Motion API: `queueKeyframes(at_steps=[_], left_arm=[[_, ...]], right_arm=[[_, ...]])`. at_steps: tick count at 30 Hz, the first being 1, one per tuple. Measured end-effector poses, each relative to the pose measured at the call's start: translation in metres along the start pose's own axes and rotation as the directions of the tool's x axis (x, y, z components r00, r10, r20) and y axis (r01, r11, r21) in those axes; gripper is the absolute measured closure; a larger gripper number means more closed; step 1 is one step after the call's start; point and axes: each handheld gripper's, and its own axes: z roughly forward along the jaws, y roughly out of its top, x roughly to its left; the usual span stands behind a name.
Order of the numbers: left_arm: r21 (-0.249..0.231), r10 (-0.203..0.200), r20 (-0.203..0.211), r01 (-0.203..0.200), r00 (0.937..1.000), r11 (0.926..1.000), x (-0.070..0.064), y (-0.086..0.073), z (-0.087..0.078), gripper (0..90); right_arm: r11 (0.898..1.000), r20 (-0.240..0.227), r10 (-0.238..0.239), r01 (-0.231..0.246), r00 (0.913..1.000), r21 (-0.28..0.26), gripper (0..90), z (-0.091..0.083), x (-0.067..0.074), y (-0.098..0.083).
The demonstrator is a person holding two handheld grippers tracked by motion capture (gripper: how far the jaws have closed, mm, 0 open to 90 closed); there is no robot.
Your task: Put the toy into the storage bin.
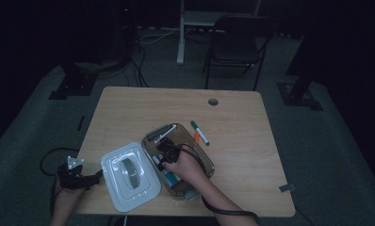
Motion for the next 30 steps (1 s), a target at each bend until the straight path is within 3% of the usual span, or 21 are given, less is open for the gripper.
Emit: queueKeyframes(at_steps=[4,8,13,16,21,24,30], left_arm=[[-0.001,-0.001,0.000,0.001,1.0000,1.0000,0.000,0.000,0.000,2.2],[-0.001,-0.001,0.000,0.001,1.0000,1.0000,0.000,0.000,0.000,2.2],[-0.001,0.001,-0.001,-0.001,1.0000,1.0000,0.000,0.000,0.000,2.2],[-0.001,0.001,-0.001,-0.001,1.0000,1.0000,0.000,0.000,0.000,2.2],[-0.001,0.002,-0.001,-0.002,1.0000,1.0000,0.000,0.000,0.000,2.2],[-0.001,0.000,-0.001,0.000,1.0000,1.0000,0.000,0.000,0.000,2.2],[-0.001,0.000,-0.001,0.000,1.0000,1.0000,0.000,0.000,0.000,2.2]], right_arm=[[0.999,0.013,-0.022,0.022,0.9997,-0.045,66.7,-0.013,-0.003,-0.004],[0.994,-0.004,-0.023,0.022,0.9997,-0.110,62.5,-0.033,-0.009,-0.011],[0.980,-0.010,-0.029,0.026,0.9995,-0.197,58.7,-0.063,-0.017,-0.022],[0.967,-0.012,-0.024,0.020,0.9996,-0.254,57.1,-0.083,-0.025,-0.030],[0.943,-0.006,0.001,-0.003,1.0000,-0.333,53.3,-0.112,-0.046,-0.046],[0.927,0.030,0.017,-0.005,0.9994,-0.374,50.4,-0.125,-0.060,-0.055],[0.920,0.079,0.066,-0.030,0.9947,-0.390,49.5,-0.133,-0.089,-0.069]])
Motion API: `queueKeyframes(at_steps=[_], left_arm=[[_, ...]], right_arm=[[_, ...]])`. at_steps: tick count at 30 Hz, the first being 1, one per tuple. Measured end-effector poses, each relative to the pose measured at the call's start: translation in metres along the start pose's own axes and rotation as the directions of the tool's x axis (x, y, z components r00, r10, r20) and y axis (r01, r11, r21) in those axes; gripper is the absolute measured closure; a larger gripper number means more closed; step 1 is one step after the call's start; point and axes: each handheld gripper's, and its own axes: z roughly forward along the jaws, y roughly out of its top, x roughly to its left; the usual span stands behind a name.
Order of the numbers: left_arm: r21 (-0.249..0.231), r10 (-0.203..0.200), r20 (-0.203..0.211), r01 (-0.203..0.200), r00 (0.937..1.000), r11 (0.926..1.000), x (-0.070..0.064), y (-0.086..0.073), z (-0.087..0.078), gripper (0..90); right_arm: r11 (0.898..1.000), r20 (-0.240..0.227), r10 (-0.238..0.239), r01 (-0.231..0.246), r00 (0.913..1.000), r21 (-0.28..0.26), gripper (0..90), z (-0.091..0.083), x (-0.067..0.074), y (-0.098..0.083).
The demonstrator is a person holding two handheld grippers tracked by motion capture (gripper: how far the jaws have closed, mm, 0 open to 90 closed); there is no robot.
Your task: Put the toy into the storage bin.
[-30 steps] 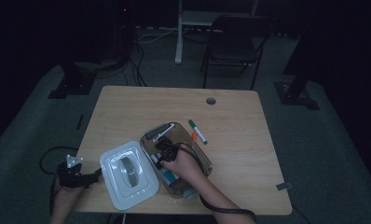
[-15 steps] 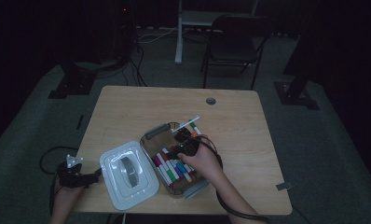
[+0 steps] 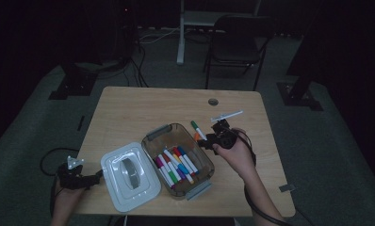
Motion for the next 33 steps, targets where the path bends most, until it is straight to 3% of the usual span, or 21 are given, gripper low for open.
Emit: queueKeyframes(at_steps=[6,18,24,33], left_arm=[[0.002,0.000,0.001,0.000,1.0000,1.0000,0.000,0.000,0.000,2.2],[0.002,0.000,0.001,0.000,1.0000,1.0000,0.000,0.000,0.000,2.2],[0.002,0.000,0.001,0.000,1.0000,1.0000,0.000,0.000,0.000,2.2],[0.001,0.000,0.001,0.000,1.0000,1.0000,0.000,0.000,0.000,2.2]], right_arm=[[0.998,0.015,0.056,-0.056,0.9983,-0.009,49.4,0.007,-0.028,-0.009],[0.997,0.062,0.073,-0.075,0.9954,0.024,53.1,0.047,-0.068,-0.015],[0.997,0.066,0.074,-0.076,0.9950,0.031,54.0,0.065,-0.080,-0.009],[0.996,0.075,0.049,-0.054,0.9959,0.067,55.4,0.096,-0.085,0.007]])
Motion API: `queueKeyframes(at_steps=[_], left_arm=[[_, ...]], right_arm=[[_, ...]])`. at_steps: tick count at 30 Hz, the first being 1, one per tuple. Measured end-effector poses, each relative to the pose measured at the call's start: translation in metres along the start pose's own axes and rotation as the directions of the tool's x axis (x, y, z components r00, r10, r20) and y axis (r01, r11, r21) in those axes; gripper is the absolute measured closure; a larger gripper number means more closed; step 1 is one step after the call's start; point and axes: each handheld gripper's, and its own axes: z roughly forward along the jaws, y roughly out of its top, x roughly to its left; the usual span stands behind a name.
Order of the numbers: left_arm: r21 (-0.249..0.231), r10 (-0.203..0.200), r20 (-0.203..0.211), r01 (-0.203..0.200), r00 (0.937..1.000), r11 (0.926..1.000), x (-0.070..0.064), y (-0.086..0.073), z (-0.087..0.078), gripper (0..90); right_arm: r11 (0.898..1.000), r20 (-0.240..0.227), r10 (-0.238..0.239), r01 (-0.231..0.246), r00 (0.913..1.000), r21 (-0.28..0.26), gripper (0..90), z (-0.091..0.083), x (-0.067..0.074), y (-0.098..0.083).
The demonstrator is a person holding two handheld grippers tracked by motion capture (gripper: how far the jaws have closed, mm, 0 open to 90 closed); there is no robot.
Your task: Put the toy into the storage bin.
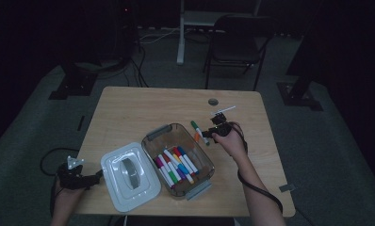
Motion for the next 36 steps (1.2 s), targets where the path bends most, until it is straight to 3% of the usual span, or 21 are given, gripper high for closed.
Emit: queueKeyframes(at_steps=[11,19,28,36], left_arm=[[0.000,0.000,0.000,0.000,1.0000,1.0000,0.000,0.000,0.000,2.2],[0.000,0.000,0.000,0.000,1.0000,1.0000,0.000,0.000,0.000,2.2],[0.000,0.000,0.000,0.000,1.0000,1.0000,0.000,0.000,0.000,2.2],[0.000,0.000,0.000,0.000,1.0000,1.0000,0.000,0.000,0.000,2.2]], right_arm=[[1.000,0.008,0.003,-0.003,1.0000,0.031,58.7,0.031,-0.006,0.015],[0.997,0.055,0.002,-0.006,0.9985,0.071,62.9,0.052,-0.011,0.022],[0.994,0.084,-0.003,-0.007,0.9965,0.113,68.7,0.066,-0.011,0.033],[0.991,0.115,-0.009,-0.006,0.9934,0.134,76.6,0.068,-0.011,0.032]])
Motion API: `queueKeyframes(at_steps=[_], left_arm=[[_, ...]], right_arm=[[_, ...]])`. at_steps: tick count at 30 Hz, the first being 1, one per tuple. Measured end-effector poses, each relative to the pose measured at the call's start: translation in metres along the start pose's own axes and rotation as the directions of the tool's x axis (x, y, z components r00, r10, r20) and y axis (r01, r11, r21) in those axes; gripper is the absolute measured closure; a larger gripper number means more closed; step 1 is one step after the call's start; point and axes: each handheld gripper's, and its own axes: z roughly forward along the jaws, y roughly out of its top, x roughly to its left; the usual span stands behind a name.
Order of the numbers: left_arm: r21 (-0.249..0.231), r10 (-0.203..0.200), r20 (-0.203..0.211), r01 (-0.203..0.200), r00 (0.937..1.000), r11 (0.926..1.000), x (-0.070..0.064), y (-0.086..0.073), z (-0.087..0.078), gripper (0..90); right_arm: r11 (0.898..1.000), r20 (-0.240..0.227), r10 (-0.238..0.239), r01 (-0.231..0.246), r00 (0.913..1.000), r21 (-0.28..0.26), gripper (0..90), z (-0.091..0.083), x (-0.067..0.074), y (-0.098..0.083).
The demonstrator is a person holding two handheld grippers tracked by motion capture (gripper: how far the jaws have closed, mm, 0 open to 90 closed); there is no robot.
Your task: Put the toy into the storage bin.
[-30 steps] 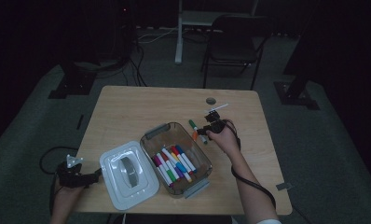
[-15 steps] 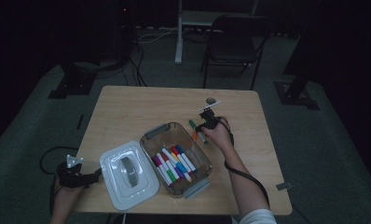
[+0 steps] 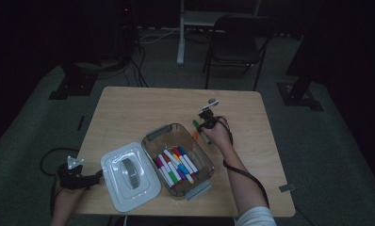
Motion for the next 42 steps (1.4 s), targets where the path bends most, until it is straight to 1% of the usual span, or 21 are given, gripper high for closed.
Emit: queueKeyframes(at_steps=[2,6,7,9,10,12,14,15,16,21,25,27,28,29,30,33,35,36,38,42], left_arm=[[0.000,0.000,0.000,0.000,1.0000,1.0000,0.000,0.000,0.000,2.2],[0.000,0.000,0.000,0.000,1.0000,1.0000,0.000,0.000,0.000,2.2],[0.000,0.000,0.000,0.000,1.0000,1.0000,0.000,0.000,0.000,2.2],[0.000,0.000,0.000,0.000,1.0000,1.0000,0.000,0.000,0.000,2.2],[0.000,0.000,0.000,0.000,1.0000,1.0000,0.000,0.000,0.000,2.2],[0.000,0.000,0.000,0.000,1.0000,1.0000,0.000,0.000,0.000,2.2],[0.000,0.000,0.000,0.000,1.0000,1.0000,0.000,0.000,0.000,2.2],[0.000,0.000,0.000,0.000,1.0000,1.0000,0.000,0.000,0.000,2.2],[0.000,0.000,0.000,0.000,1.0000,1.0000,0.000,0.000,0.000,2.2],[0.000,0.000,0.000,0.000,1.0000,1.0000,0.000,0.000,0.000,2.2],[0.000,0.000,0.000,0.000,1.0000,1.0000,0.000,0.000,0.000,2.2],[0.000,0.000,0.000,0.000,1.0000,1.0000,0.000,0.000,0.000,2.2],[0.000,0.000,0.000,0.000,1.0000,1.0000,0.000,0.000,0.000,2.2],[0.000,0.000,0.000,0.000,1.0000,1.0000,0.000,0.000,0.000,2.2],[0.000,0.000,0.000,0.000,1.0000,1.0000,0.000,0.000,0.000,2.2],[0.000,0.000,0.000,0.000,1.0000,1.0000,0.000,0.000,0.000,2.2],[0.000,0.000,0.000,0.000,1.0000,1.0000,0.000,0.000,0.000,2.2],[0.000,0.000,0.000,0.000,1.0000,1.0000,0.000,0.000,0.000,2.2],[0.000,0.000,0.000,0.000,1.0000,1.0000,0.000,0.000,0.000,2.2],[0.000,0.002,0.000,-0.002,1.0000,1.0000,0.000,0.000,0.000,2.2]], right_arm=[[1.000,0.014,0.003,-0.003,0.9999,0.001,77.0,-0.001,0.000,-0.001],[1.000,-0.008,0.028,-0.028,0.9996,0.013,77.1,-0.007,-0.001,-0.003],[0.999,-0.013,0.033,-0.033,0.9994,0.006,77.1,-0.011,-0.002,-0.004],[0.999,-0.017,0.036,-0.036,0.9992,-0.001,77.1,-0.019,-0.003,-0.006],[0.999,-0.020,0.045,-0.045,0.9988,-0.011,77.1,-0.023,-0.004,-0.007],[0.999,-0.024,0.044,-0.045,0.9987,-0.014,77.1,-0.031,-0.003,-0.009],[0.998,-0.026,0.053,-0.054,0.9983,-0.024,77.1,-0.039,-0.004,-0.011],[0.998,-0.034,0.060,-0.061,0.9976,-0.025,77.1,-0.043,-0.004,-0.013],[0.997,-0.043,0.073,-0.075,0.9964,-0.034,77.1,-0.046,-0.004,-0.014],[0.994,-0.054,0.097,-0.100,0.9938,-0.054,77.1,-0.068,-0.004,-0.021],[0.989,-0.076,0.113,-0.119,0.9908,-0.089,77.1,-0.089,-0.003,-0.026],[0.987,-0.091,0.105,-0.115,0.9903,-0.112,77.1,-0.100,0.000,-0.029],[0.986,-0.103,0.092,-0.105,0.9904,-0.128,77.1,-0.106,0.003,-0.030],[0.984,-0.126,0.067,-0.086,0.9897,-0.155,77.1,-0.112,0.005,-0.031],[0.984,-0.140,0.055,-0.077,0.9887,-0.161,77.1,-0.117,0.008,-0.032],[0.981,-0.120,0.012,-0.035,0.9926,-0.191,77.1,-0.135,0.018,-0.033],[0.977,-0.118,0.008,-0.033,0.9930,-0.213,77.1,-0.146,0.023,-0.034],[0.976,-0.120,0.006,-0.032,0.9928,-0.216,77.1,-0.152,0.025,-0.035],[0.972,-0.129,0.011,-0.041,0.9915,-0.231,77.1,-0.162,0.029,-0.036],[0.969,-0.146,0.001,-0.037,0.9893,-0.244,77.1,-0.178,0.040,-0.038]])
